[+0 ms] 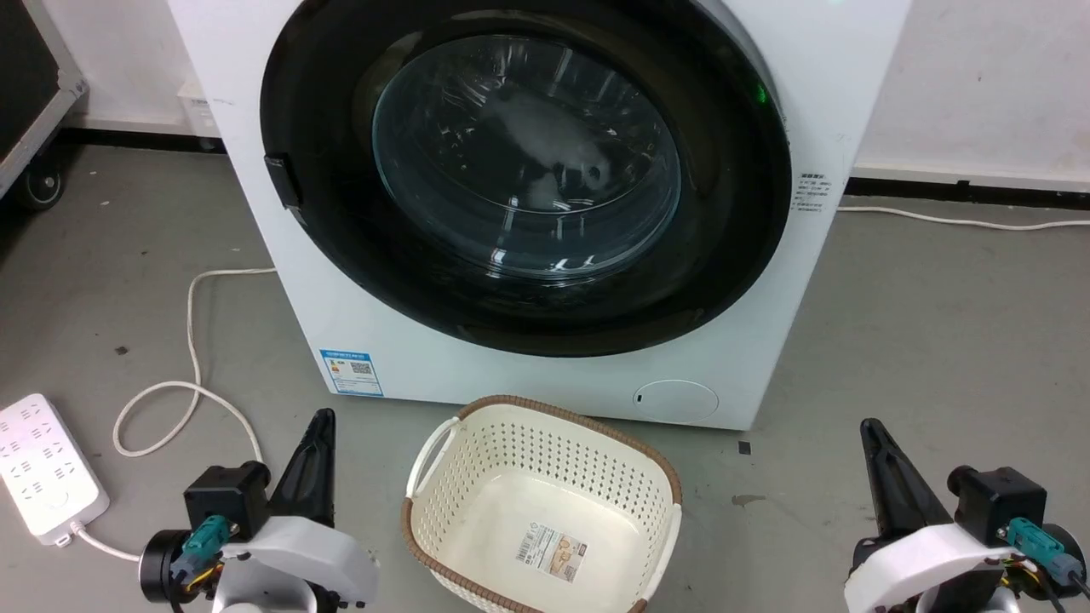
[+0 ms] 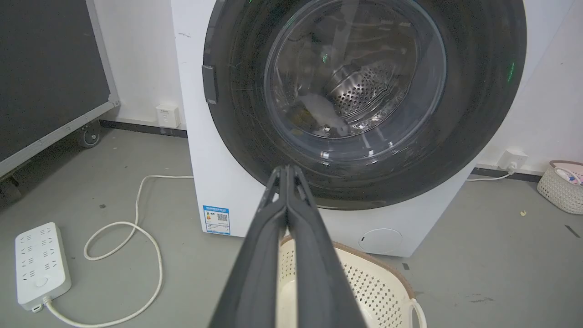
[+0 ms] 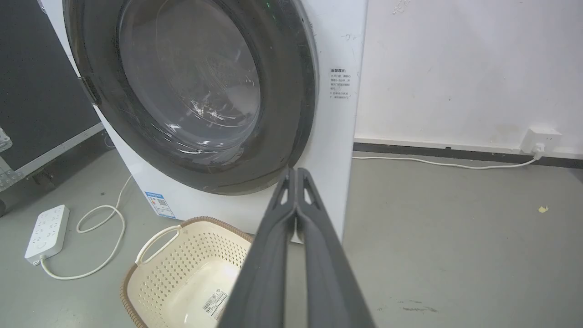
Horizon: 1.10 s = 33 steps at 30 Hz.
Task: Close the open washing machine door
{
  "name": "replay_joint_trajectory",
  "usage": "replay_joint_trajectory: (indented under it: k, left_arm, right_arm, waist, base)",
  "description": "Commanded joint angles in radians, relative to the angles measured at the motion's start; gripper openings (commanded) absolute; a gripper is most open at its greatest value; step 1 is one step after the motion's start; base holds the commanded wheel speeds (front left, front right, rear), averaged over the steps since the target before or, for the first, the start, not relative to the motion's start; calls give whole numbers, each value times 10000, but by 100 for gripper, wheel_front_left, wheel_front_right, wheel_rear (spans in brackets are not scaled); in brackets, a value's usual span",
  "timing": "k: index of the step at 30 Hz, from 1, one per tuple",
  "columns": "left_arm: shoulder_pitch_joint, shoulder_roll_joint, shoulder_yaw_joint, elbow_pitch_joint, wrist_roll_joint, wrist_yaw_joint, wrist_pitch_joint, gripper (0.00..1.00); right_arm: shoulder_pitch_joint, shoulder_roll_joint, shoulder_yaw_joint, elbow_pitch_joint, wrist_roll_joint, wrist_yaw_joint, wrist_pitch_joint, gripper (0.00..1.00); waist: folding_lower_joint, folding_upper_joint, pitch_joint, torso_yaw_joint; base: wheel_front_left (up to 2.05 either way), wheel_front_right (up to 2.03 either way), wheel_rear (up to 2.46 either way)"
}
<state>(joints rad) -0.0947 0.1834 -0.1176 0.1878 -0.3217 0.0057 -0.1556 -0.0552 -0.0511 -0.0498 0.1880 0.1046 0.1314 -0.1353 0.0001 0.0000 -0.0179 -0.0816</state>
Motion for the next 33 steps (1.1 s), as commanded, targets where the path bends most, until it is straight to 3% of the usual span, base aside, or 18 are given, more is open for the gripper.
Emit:
replay_joint_trajectory:
  k: [1, 33]
  left_arm:
    - [152, -67, 56, -92, 166, -13, 78, 0]
    - [460, -557, 491, -785, 1349, -30, 651, 0]
  right_arm:
    - [117, 2, 35, -119, -88, -2, 43, 0]
    - [286, 5, 214, -802, -460, -4, 551, 0]
  waist:
    - [-1, 0, 4, 19]
    - [-1, 0, 72, 328]
  base:
    - [0, 0, 0]
    - [0, 0, 0]
